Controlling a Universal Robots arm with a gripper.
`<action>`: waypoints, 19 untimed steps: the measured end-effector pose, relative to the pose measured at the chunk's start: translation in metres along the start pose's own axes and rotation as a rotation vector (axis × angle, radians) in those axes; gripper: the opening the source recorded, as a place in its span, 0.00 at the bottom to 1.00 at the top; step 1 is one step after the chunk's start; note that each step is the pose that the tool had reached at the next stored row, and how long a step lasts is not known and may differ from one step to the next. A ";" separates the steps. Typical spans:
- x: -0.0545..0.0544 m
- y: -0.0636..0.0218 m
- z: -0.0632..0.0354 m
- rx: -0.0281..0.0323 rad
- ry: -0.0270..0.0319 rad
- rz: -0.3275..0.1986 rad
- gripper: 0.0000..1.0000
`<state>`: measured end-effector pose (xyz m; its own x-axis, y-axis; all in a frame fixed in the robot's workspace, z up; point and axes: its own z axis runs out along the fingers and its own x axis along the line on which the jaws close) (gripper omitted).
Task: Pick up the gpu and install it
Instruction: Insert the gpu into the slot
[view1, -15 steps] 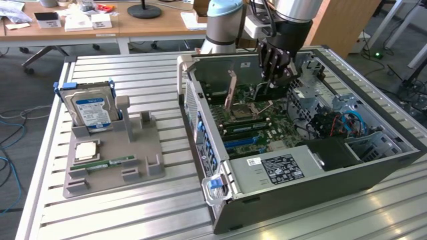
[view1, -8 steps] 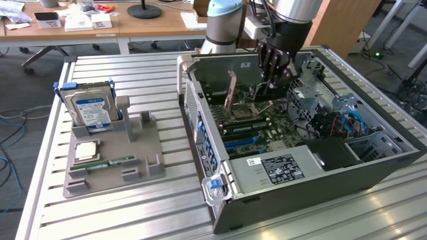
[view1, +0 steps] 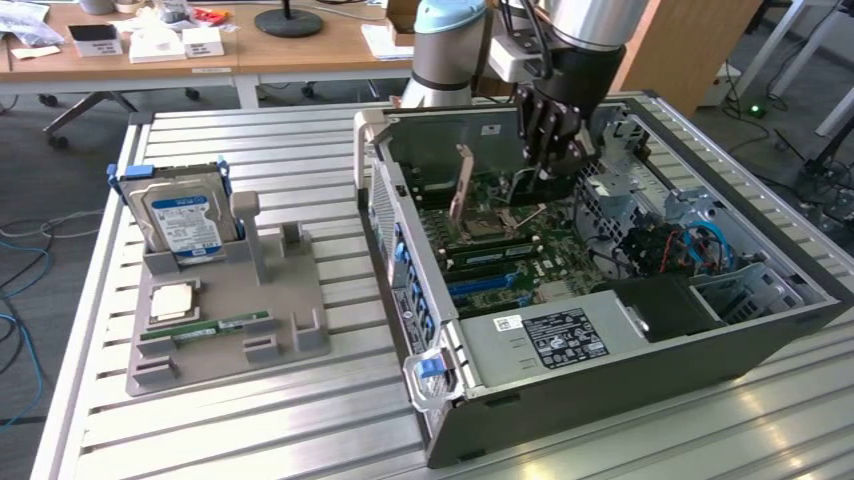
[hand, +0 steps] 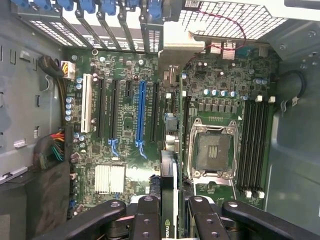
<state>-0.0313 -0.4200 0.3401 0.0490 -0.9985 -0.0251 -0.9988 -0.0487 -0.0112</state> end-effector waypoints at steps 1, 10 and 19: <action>0.001 0.0000 0.0002 0.0001 0.0000 0.001 0.26; 0.004 0.0004 0.0063 0.0003 0.0000 0.010 0.26; 0.005 0.0005 0.0104 0.0005 0.0004 0.022 0.26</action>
<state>-0.0314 -0.4244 0.3297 0.0271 -0.9993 -0.0249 -0.9996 -0.0269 -0.0111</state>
